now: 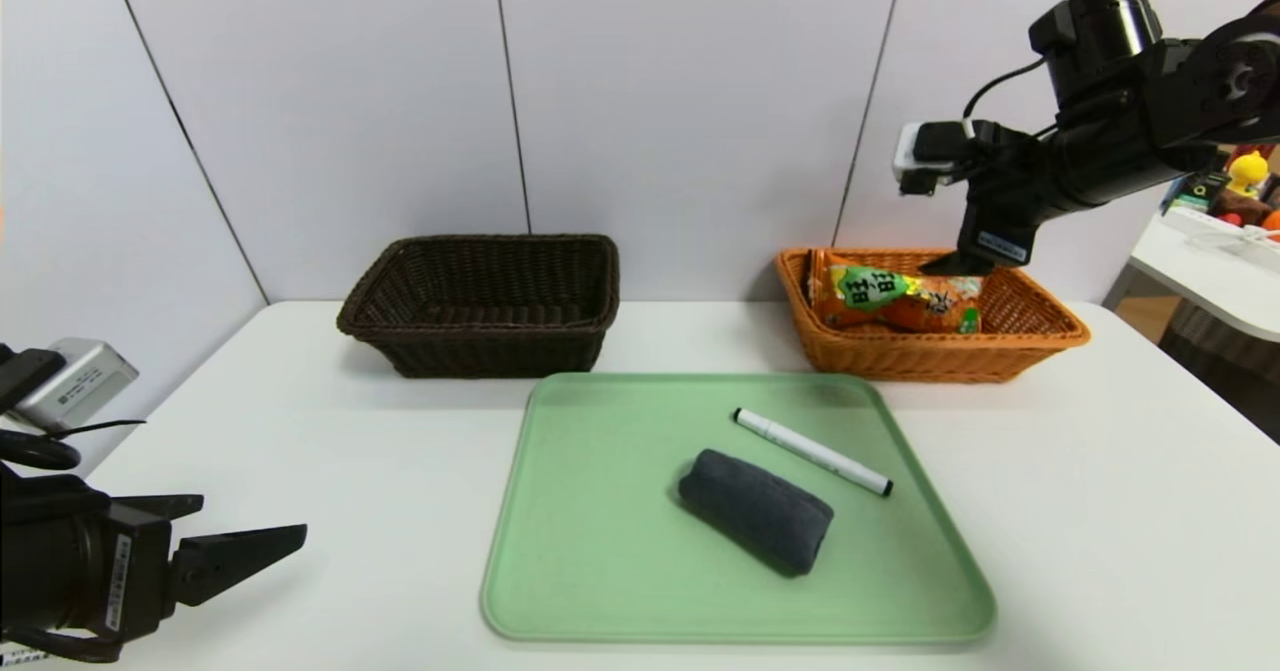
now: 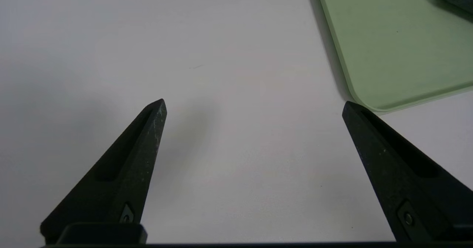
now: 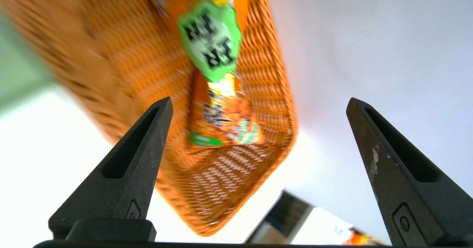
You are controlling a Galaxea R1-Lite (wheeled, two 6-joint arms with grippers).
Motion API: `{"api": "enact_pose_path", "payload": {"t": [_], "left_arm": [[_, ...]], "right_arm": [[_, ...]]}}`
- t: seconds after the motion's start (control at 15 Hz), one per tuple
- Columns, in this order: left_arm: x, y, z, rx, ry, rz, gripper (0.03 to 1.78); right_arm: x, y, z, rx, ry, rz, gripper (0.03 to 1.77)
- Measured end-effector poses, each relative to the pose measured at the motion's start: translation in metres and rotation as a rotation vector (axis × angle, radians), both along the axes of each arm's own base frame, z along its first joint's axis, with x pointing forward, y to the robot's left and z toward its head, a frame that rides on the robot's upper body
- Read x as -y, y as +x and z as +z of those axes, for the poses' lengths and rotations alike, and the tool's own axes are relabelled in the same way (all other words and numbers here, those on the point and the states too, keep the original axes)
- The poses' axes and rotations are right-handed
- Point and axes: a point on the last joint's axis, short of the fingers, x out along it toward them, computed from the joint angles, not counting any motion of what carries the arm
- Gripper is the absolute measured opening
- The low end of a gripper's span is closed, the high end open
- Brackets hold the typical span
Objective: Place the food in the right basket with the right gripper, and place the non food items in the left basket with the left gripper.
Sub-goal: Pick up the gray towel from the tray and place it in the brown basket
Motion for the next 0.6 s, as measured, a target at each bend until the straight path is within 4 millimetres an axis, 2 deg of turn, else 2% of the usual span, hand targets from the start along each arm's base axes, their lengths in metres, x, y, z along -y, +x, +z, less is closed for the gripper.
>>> {"api": "enact_pose_path", "payload": {"t": [0.2,0.6], "left_arm": [[0.000,0.002,0.002,0.016,-0.001,0.000,1.69],[0.001,0.012,0.003,0.047,-0.011,-0.010,1.69]], "right_arm": [[-0.009,-0.020,0.010,-0.020,0.125,-0.069,1.65],[-0.024,-0.056,0.002,-0.147,0.468,-0.300,1.68]]}}
